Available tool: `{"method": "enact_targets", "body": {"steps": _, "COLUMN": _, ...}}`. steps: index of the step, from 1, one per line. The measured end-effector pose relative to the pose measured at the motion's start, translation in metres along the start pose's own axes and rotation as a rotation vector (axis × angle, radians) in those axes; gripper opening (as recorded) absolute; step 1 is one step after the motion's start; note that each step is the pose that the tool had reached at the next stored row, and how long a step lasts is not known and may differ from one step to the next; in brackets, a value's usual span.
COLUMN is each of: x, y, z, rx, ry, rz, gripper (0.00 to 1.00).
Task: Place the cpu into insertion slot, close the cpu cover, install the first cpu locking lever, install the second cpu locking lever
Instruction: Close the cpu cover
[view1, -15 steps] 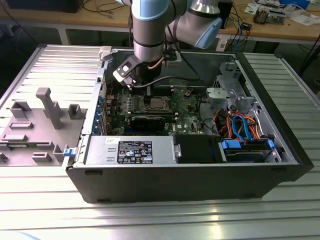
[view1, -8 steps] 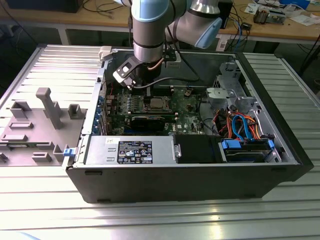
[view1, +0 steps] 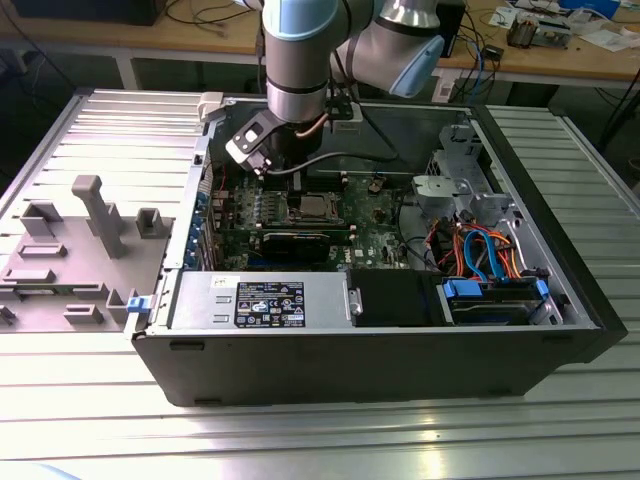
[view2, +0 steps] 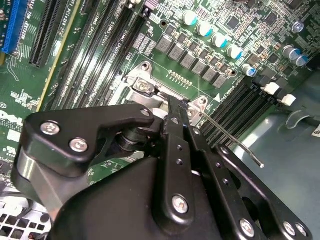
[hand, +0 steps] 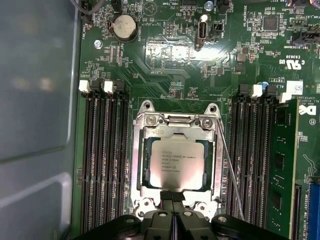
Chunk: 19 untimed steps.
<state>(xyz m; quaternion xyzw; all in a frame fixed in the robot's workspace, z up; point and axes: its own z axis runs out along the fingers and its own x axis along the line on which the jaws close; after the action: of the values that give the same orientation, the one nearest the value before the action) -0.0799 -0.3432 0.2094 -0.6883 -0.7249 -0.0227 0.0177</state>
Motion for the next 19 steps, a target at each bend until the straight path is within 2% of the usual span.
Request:
{"method": "enact_targets", "body": {"steps": 1, "x": -0.0001, "y": 0.0002, "z": -0.0001, "rx": 0.0001, "ry": -0.0001, "rz": 0.000, "gripper": 0.11}}
{"method": "enact_targets", "body": {"steps": 4, "x": -0.0003, "y": 0.0062, "z": -0.0001, "rx": 0.0002, "ry": -0.0002, "rz": 0.000, "gripper": 0.11}}
{"method": "enact_targets", "body": {"steps": 5, "x": -0.0006, "y": 0.0113, "z": -0.0001, "rx": 0.0003, "ry": -0.0002, "rz": 0.000, "gripper": 0.11}}
{"method": "enact_targets", "body": {"steps": 7, "x": -0.0009, "y": 0.0176, "z": 0.0000, "rx": 0.0003, "ry": -0.0003, "rz": 0.000, "gripper": 0.11}}
{"method": "enact_targets", "body": {"steps": 11, "x": -0.0014, "y": 0.0267, "z": 0.0000, "rx": 0.0004, "ry": -0.0002, "rz": 0.000, "gripper": 0.11}}
{"method": "enact_targets", "body": {"steps": 14, "x": -0.0017, "y": 0.0294, "z": 0.0000, "rx": 0.0005, "ry": -0.0002, "rz": 0.000, "gripper": 0.11}}
{"method": "enact_targets", "body": {"steps": 19, "x": -0.0037, "y": 0.0298, "z": 0.0000, "rx": 0.0005, "ry": -0.0003, "rz": 0.000, "gripper": 0.11}}
